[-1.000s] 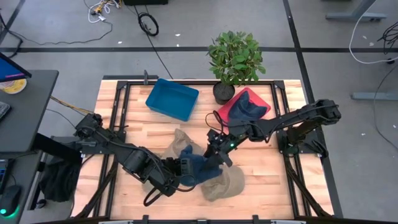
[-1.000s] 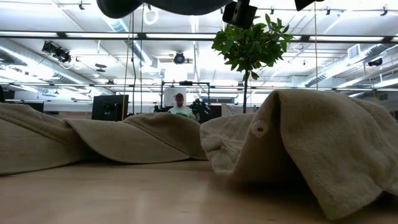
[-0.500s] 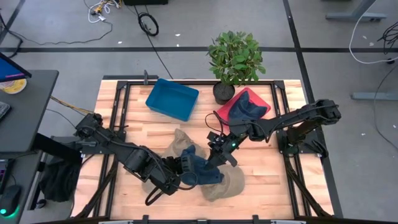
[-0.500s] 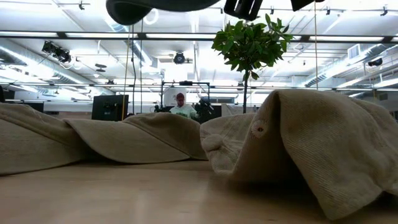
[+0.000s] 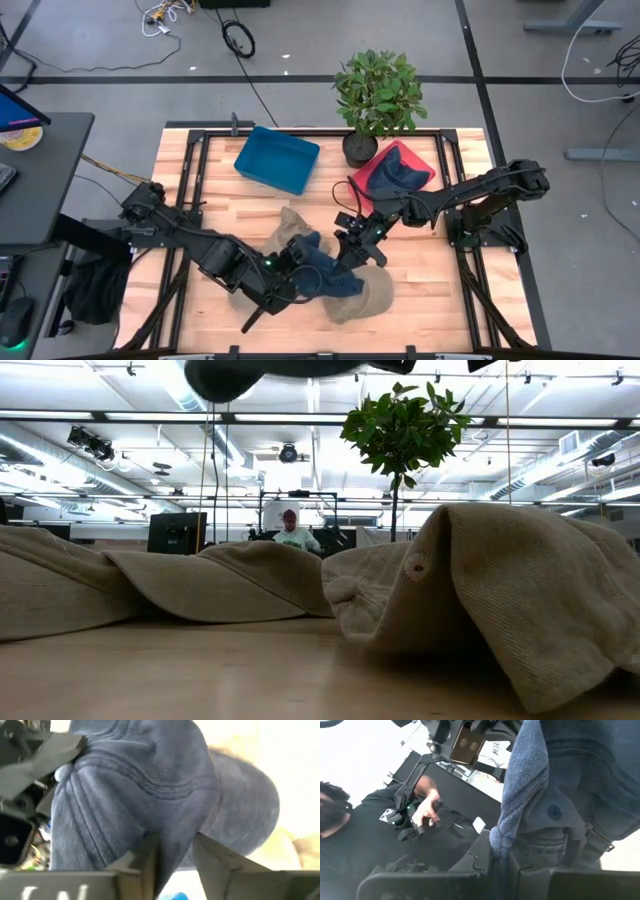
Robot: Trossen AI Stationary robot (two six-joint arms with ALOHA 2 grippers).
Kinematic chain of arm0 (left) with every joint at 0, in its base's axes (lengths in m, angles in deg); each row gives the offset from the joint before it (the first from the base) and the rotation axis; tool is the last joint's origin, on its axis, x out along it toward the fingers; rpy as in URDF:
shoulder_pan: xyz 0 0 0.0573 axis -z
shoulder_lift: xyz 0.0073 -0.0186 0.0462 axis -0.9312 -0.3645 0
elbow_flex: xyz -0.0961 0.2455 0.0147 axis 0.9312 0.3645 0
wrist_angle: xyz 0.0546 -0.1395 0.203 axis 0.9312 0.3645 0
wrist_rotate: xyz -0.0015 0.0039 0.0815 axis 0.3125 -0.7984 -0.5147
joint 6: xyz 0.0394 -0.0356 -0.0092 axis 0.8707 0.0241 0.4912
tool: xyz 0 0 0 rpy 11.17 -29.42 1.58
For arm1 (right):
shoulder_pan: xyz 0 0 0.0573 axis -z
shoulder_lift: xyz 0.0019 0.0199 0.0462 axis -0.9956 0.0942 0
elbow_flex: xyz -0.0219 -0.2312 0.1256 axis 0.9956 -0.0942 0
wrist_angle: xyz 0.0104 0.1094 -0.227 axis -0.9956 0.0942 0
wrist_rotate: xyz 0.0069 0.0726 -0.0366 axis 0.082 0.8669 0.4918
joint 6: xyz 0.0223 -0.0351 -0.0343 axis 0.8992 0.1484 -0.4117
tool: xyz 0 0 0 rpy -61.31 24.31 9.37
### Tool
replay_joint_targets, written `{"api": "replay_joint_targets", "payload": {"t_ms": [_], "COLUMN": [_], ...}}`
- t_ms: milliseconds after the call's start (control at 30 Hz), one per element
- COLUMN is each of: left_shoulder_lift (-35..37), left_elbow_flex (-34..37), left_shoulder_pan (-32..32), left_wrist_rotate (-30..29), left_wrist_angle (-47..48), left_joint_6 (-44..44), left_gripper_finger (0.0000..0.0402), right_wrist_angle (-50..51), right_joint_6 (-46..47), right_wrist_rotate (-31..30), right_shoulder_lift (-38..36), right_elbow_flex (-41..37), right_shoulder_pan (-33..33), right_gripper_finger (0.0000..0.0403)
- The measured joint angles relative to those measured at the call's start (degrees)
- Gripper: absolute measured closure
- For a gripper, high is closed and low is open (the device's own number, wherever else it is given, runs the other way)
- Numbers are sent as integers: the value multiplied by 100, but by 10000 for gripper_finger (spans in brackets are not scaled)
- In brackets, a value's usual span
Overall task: Pick & Place hat
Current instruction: Put the blue cap into the red bin
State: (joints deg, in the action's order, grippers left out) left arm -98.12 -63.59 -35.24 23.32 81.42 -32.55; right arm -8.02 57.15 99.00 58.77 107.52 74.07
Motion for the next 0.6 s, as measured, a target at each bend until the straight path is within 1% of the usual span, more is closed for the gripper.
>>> {"api": "replay_joint_targets", "payload": {"t_ms": [167, 300, 367, 500, 600], "left_shoulder_lift": [0, 0, 0, 0, 0], "left_elbow_flex": [0, 0, 1, 2, 2], "left_shoulder_pan": [0, 0, 1, 37, 33], "left_wrist_rotate": [-6, -28, -146, -821, -1161], "left_wrist_angle": [79, 78, 89, 116, 270], "left_joint_6": [-1146, -2036, -2534, -3531, -4285], "left_gripper_finger": [199, 170, 167, 175, 187], "right_wrist_angle": [98, 344, 551, 986, 1419], "right_joint_6": [36, 34, 28, -32, -130], "right_wrist_rotate": [-3, -5, -6, -64, -144], "right_shoulder_lift": [-65, -252, -394, -725, -1010], "right_elbow_flex": [0, 0, 0, 0, 0], "right_shoulder_pan": [5, 5, 5, 7, 9], "right_gripper_finger": [388, 388, 388, 388, 388]}}
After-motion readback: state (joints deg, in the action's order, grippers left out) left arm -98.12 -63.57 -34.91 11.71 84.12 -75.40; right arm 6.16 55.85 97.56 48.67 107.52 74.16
